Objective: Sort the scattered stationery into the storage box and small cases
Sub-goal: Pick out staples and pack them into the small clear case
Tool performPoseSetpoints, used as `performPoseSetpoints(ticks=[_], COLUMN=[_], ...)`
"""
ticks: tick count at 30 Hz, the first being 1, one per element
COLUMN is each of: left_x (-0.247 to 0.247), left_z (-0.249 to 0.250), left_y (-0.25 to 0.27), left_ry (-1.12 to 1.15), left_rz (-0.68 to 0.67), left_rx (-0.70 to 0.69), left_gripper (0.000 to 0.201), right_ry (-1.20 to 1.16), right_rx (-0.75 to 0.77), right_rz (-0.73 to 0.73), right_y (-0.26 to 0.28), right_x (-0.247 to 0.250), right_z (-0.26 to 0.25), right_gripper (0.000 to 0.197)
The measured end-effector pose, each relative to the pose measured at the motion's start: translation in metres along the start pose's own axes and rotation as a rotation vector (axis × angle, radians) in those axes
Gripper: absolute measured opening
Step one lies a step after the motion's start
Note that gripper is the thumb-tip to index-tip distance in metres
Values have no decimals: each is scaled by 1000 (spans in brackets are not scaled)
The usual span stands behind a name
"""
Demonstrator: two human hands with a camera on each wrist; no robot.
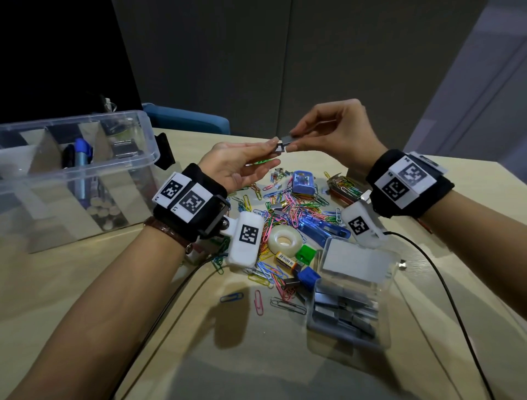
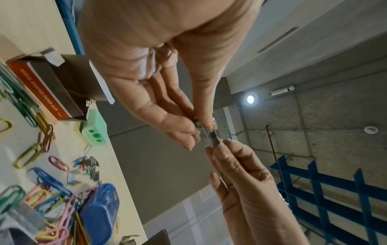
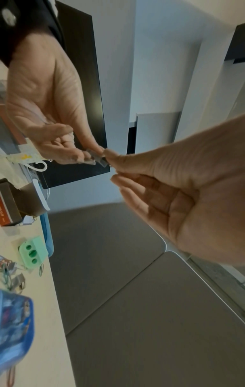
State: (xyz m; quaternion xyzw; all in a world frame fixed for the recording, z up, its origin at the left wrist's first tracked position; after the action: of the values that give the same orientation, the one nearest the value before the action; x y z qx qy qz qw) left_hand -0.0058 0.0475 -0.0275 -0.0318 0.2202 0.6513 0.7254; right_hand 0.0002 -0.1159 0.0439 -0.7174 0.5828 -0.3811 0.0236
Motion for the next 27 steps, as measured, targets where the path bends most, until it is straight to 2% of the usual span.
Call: performPoseSetpoints(ticks=[6,10,15,17,24,27], left_x=[-2,-2,-7,-9,-13,-13], left_z=[0,1,2,2,8,9], left_y=[1,1,2,3,5,7], left_ry=[42,76,49,44,0,0], left_rz=[-8,-10,-38,-55,-74,-47], left_rx=[40,20,-30,-42,-132,-165], left_gripper=[9,8,10,6,4,16], right_ry=[45,58,-14,-1,76,174], right_rx=[-4,6,-13,8,56,102], right_rz=[-36,-94,-73,-76,-52,-70], right_y=[0,4,7,7,7,9], right_x=[-5,-8,-7,-7,-3,-3], right_z=[-3,-8,-10,-13,-15,-19], right_gripper=[28,30,57,61,53,45])
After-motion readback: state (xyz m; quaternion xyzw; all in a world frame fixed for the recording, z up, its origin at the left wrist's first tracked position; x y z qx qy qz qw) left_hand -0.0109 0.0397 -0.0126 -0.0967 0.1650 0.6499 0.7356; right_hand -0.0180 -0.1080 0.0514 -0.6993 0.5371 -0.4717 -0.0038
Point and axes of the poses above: each hand's wrist, its own y-axis away from the middle knuckle, its own x-axis out of the back of the hand, z = x × y, the point moved 7 cm from there along -y, towards the middle knuckle
